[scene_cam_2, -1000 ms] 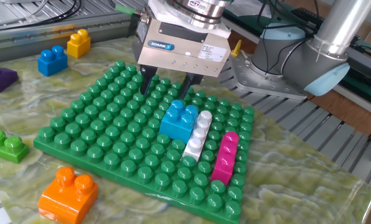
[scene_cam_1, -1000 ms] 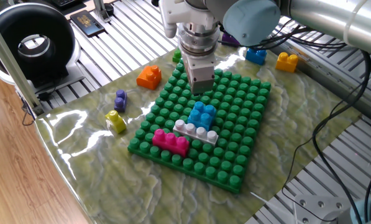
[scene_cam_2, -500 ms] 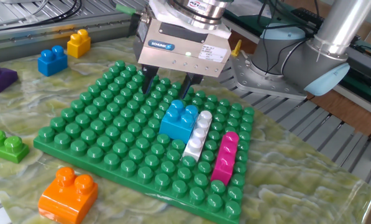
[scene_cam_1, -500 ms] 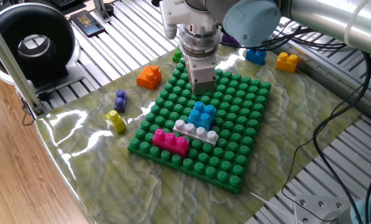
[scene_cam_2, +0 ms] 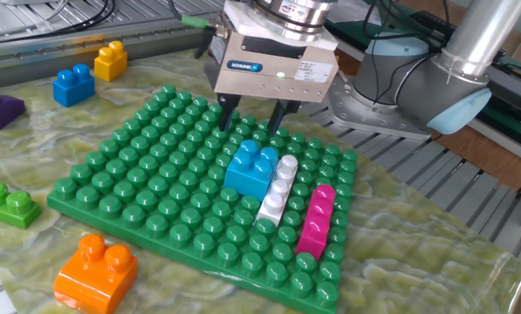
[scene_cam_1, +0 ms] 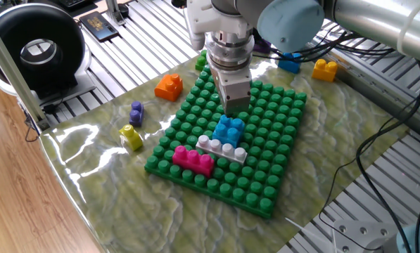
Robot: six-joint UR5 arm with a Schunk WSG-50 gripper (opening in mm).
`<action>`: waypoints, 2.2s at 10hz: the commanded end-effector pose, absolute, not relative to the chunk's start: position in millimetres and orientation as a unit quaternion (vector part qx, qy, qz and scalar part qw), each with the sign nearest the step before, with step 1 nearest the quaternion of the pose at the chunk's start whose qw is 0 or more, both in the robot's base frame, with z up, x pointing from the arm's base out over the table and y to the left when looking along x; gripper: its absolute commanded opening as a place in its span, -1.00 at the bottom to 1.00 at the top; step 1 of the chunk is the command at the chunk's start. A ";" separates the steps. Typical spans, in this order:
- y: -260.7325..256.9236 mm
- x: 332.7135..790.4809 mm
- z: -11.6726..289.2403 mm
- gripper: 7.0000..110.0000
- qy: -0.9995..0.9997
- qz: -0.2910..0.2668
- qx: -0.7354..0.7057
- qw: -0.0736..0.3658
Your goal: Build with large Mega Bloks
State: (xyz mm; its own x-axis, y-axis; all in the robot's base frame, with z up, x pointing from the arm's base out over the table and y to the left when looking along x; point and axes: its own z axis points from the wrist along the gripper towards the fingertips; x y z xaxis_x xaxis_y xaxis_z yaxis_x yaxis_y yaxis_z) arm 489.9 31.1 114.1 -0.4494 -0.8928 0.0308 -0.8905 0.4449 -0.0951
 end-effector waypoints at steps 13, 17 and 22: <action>33.7 471.3 82.4 -0.28 0.853 -0.004 -0.522 0.000; 31.6 483.0 93.0 -0.28 0.860 -0.038 -0.508 0.004; 14.0 495.6 95.6 -0.28 0.841 -0.081 -0.535 0.006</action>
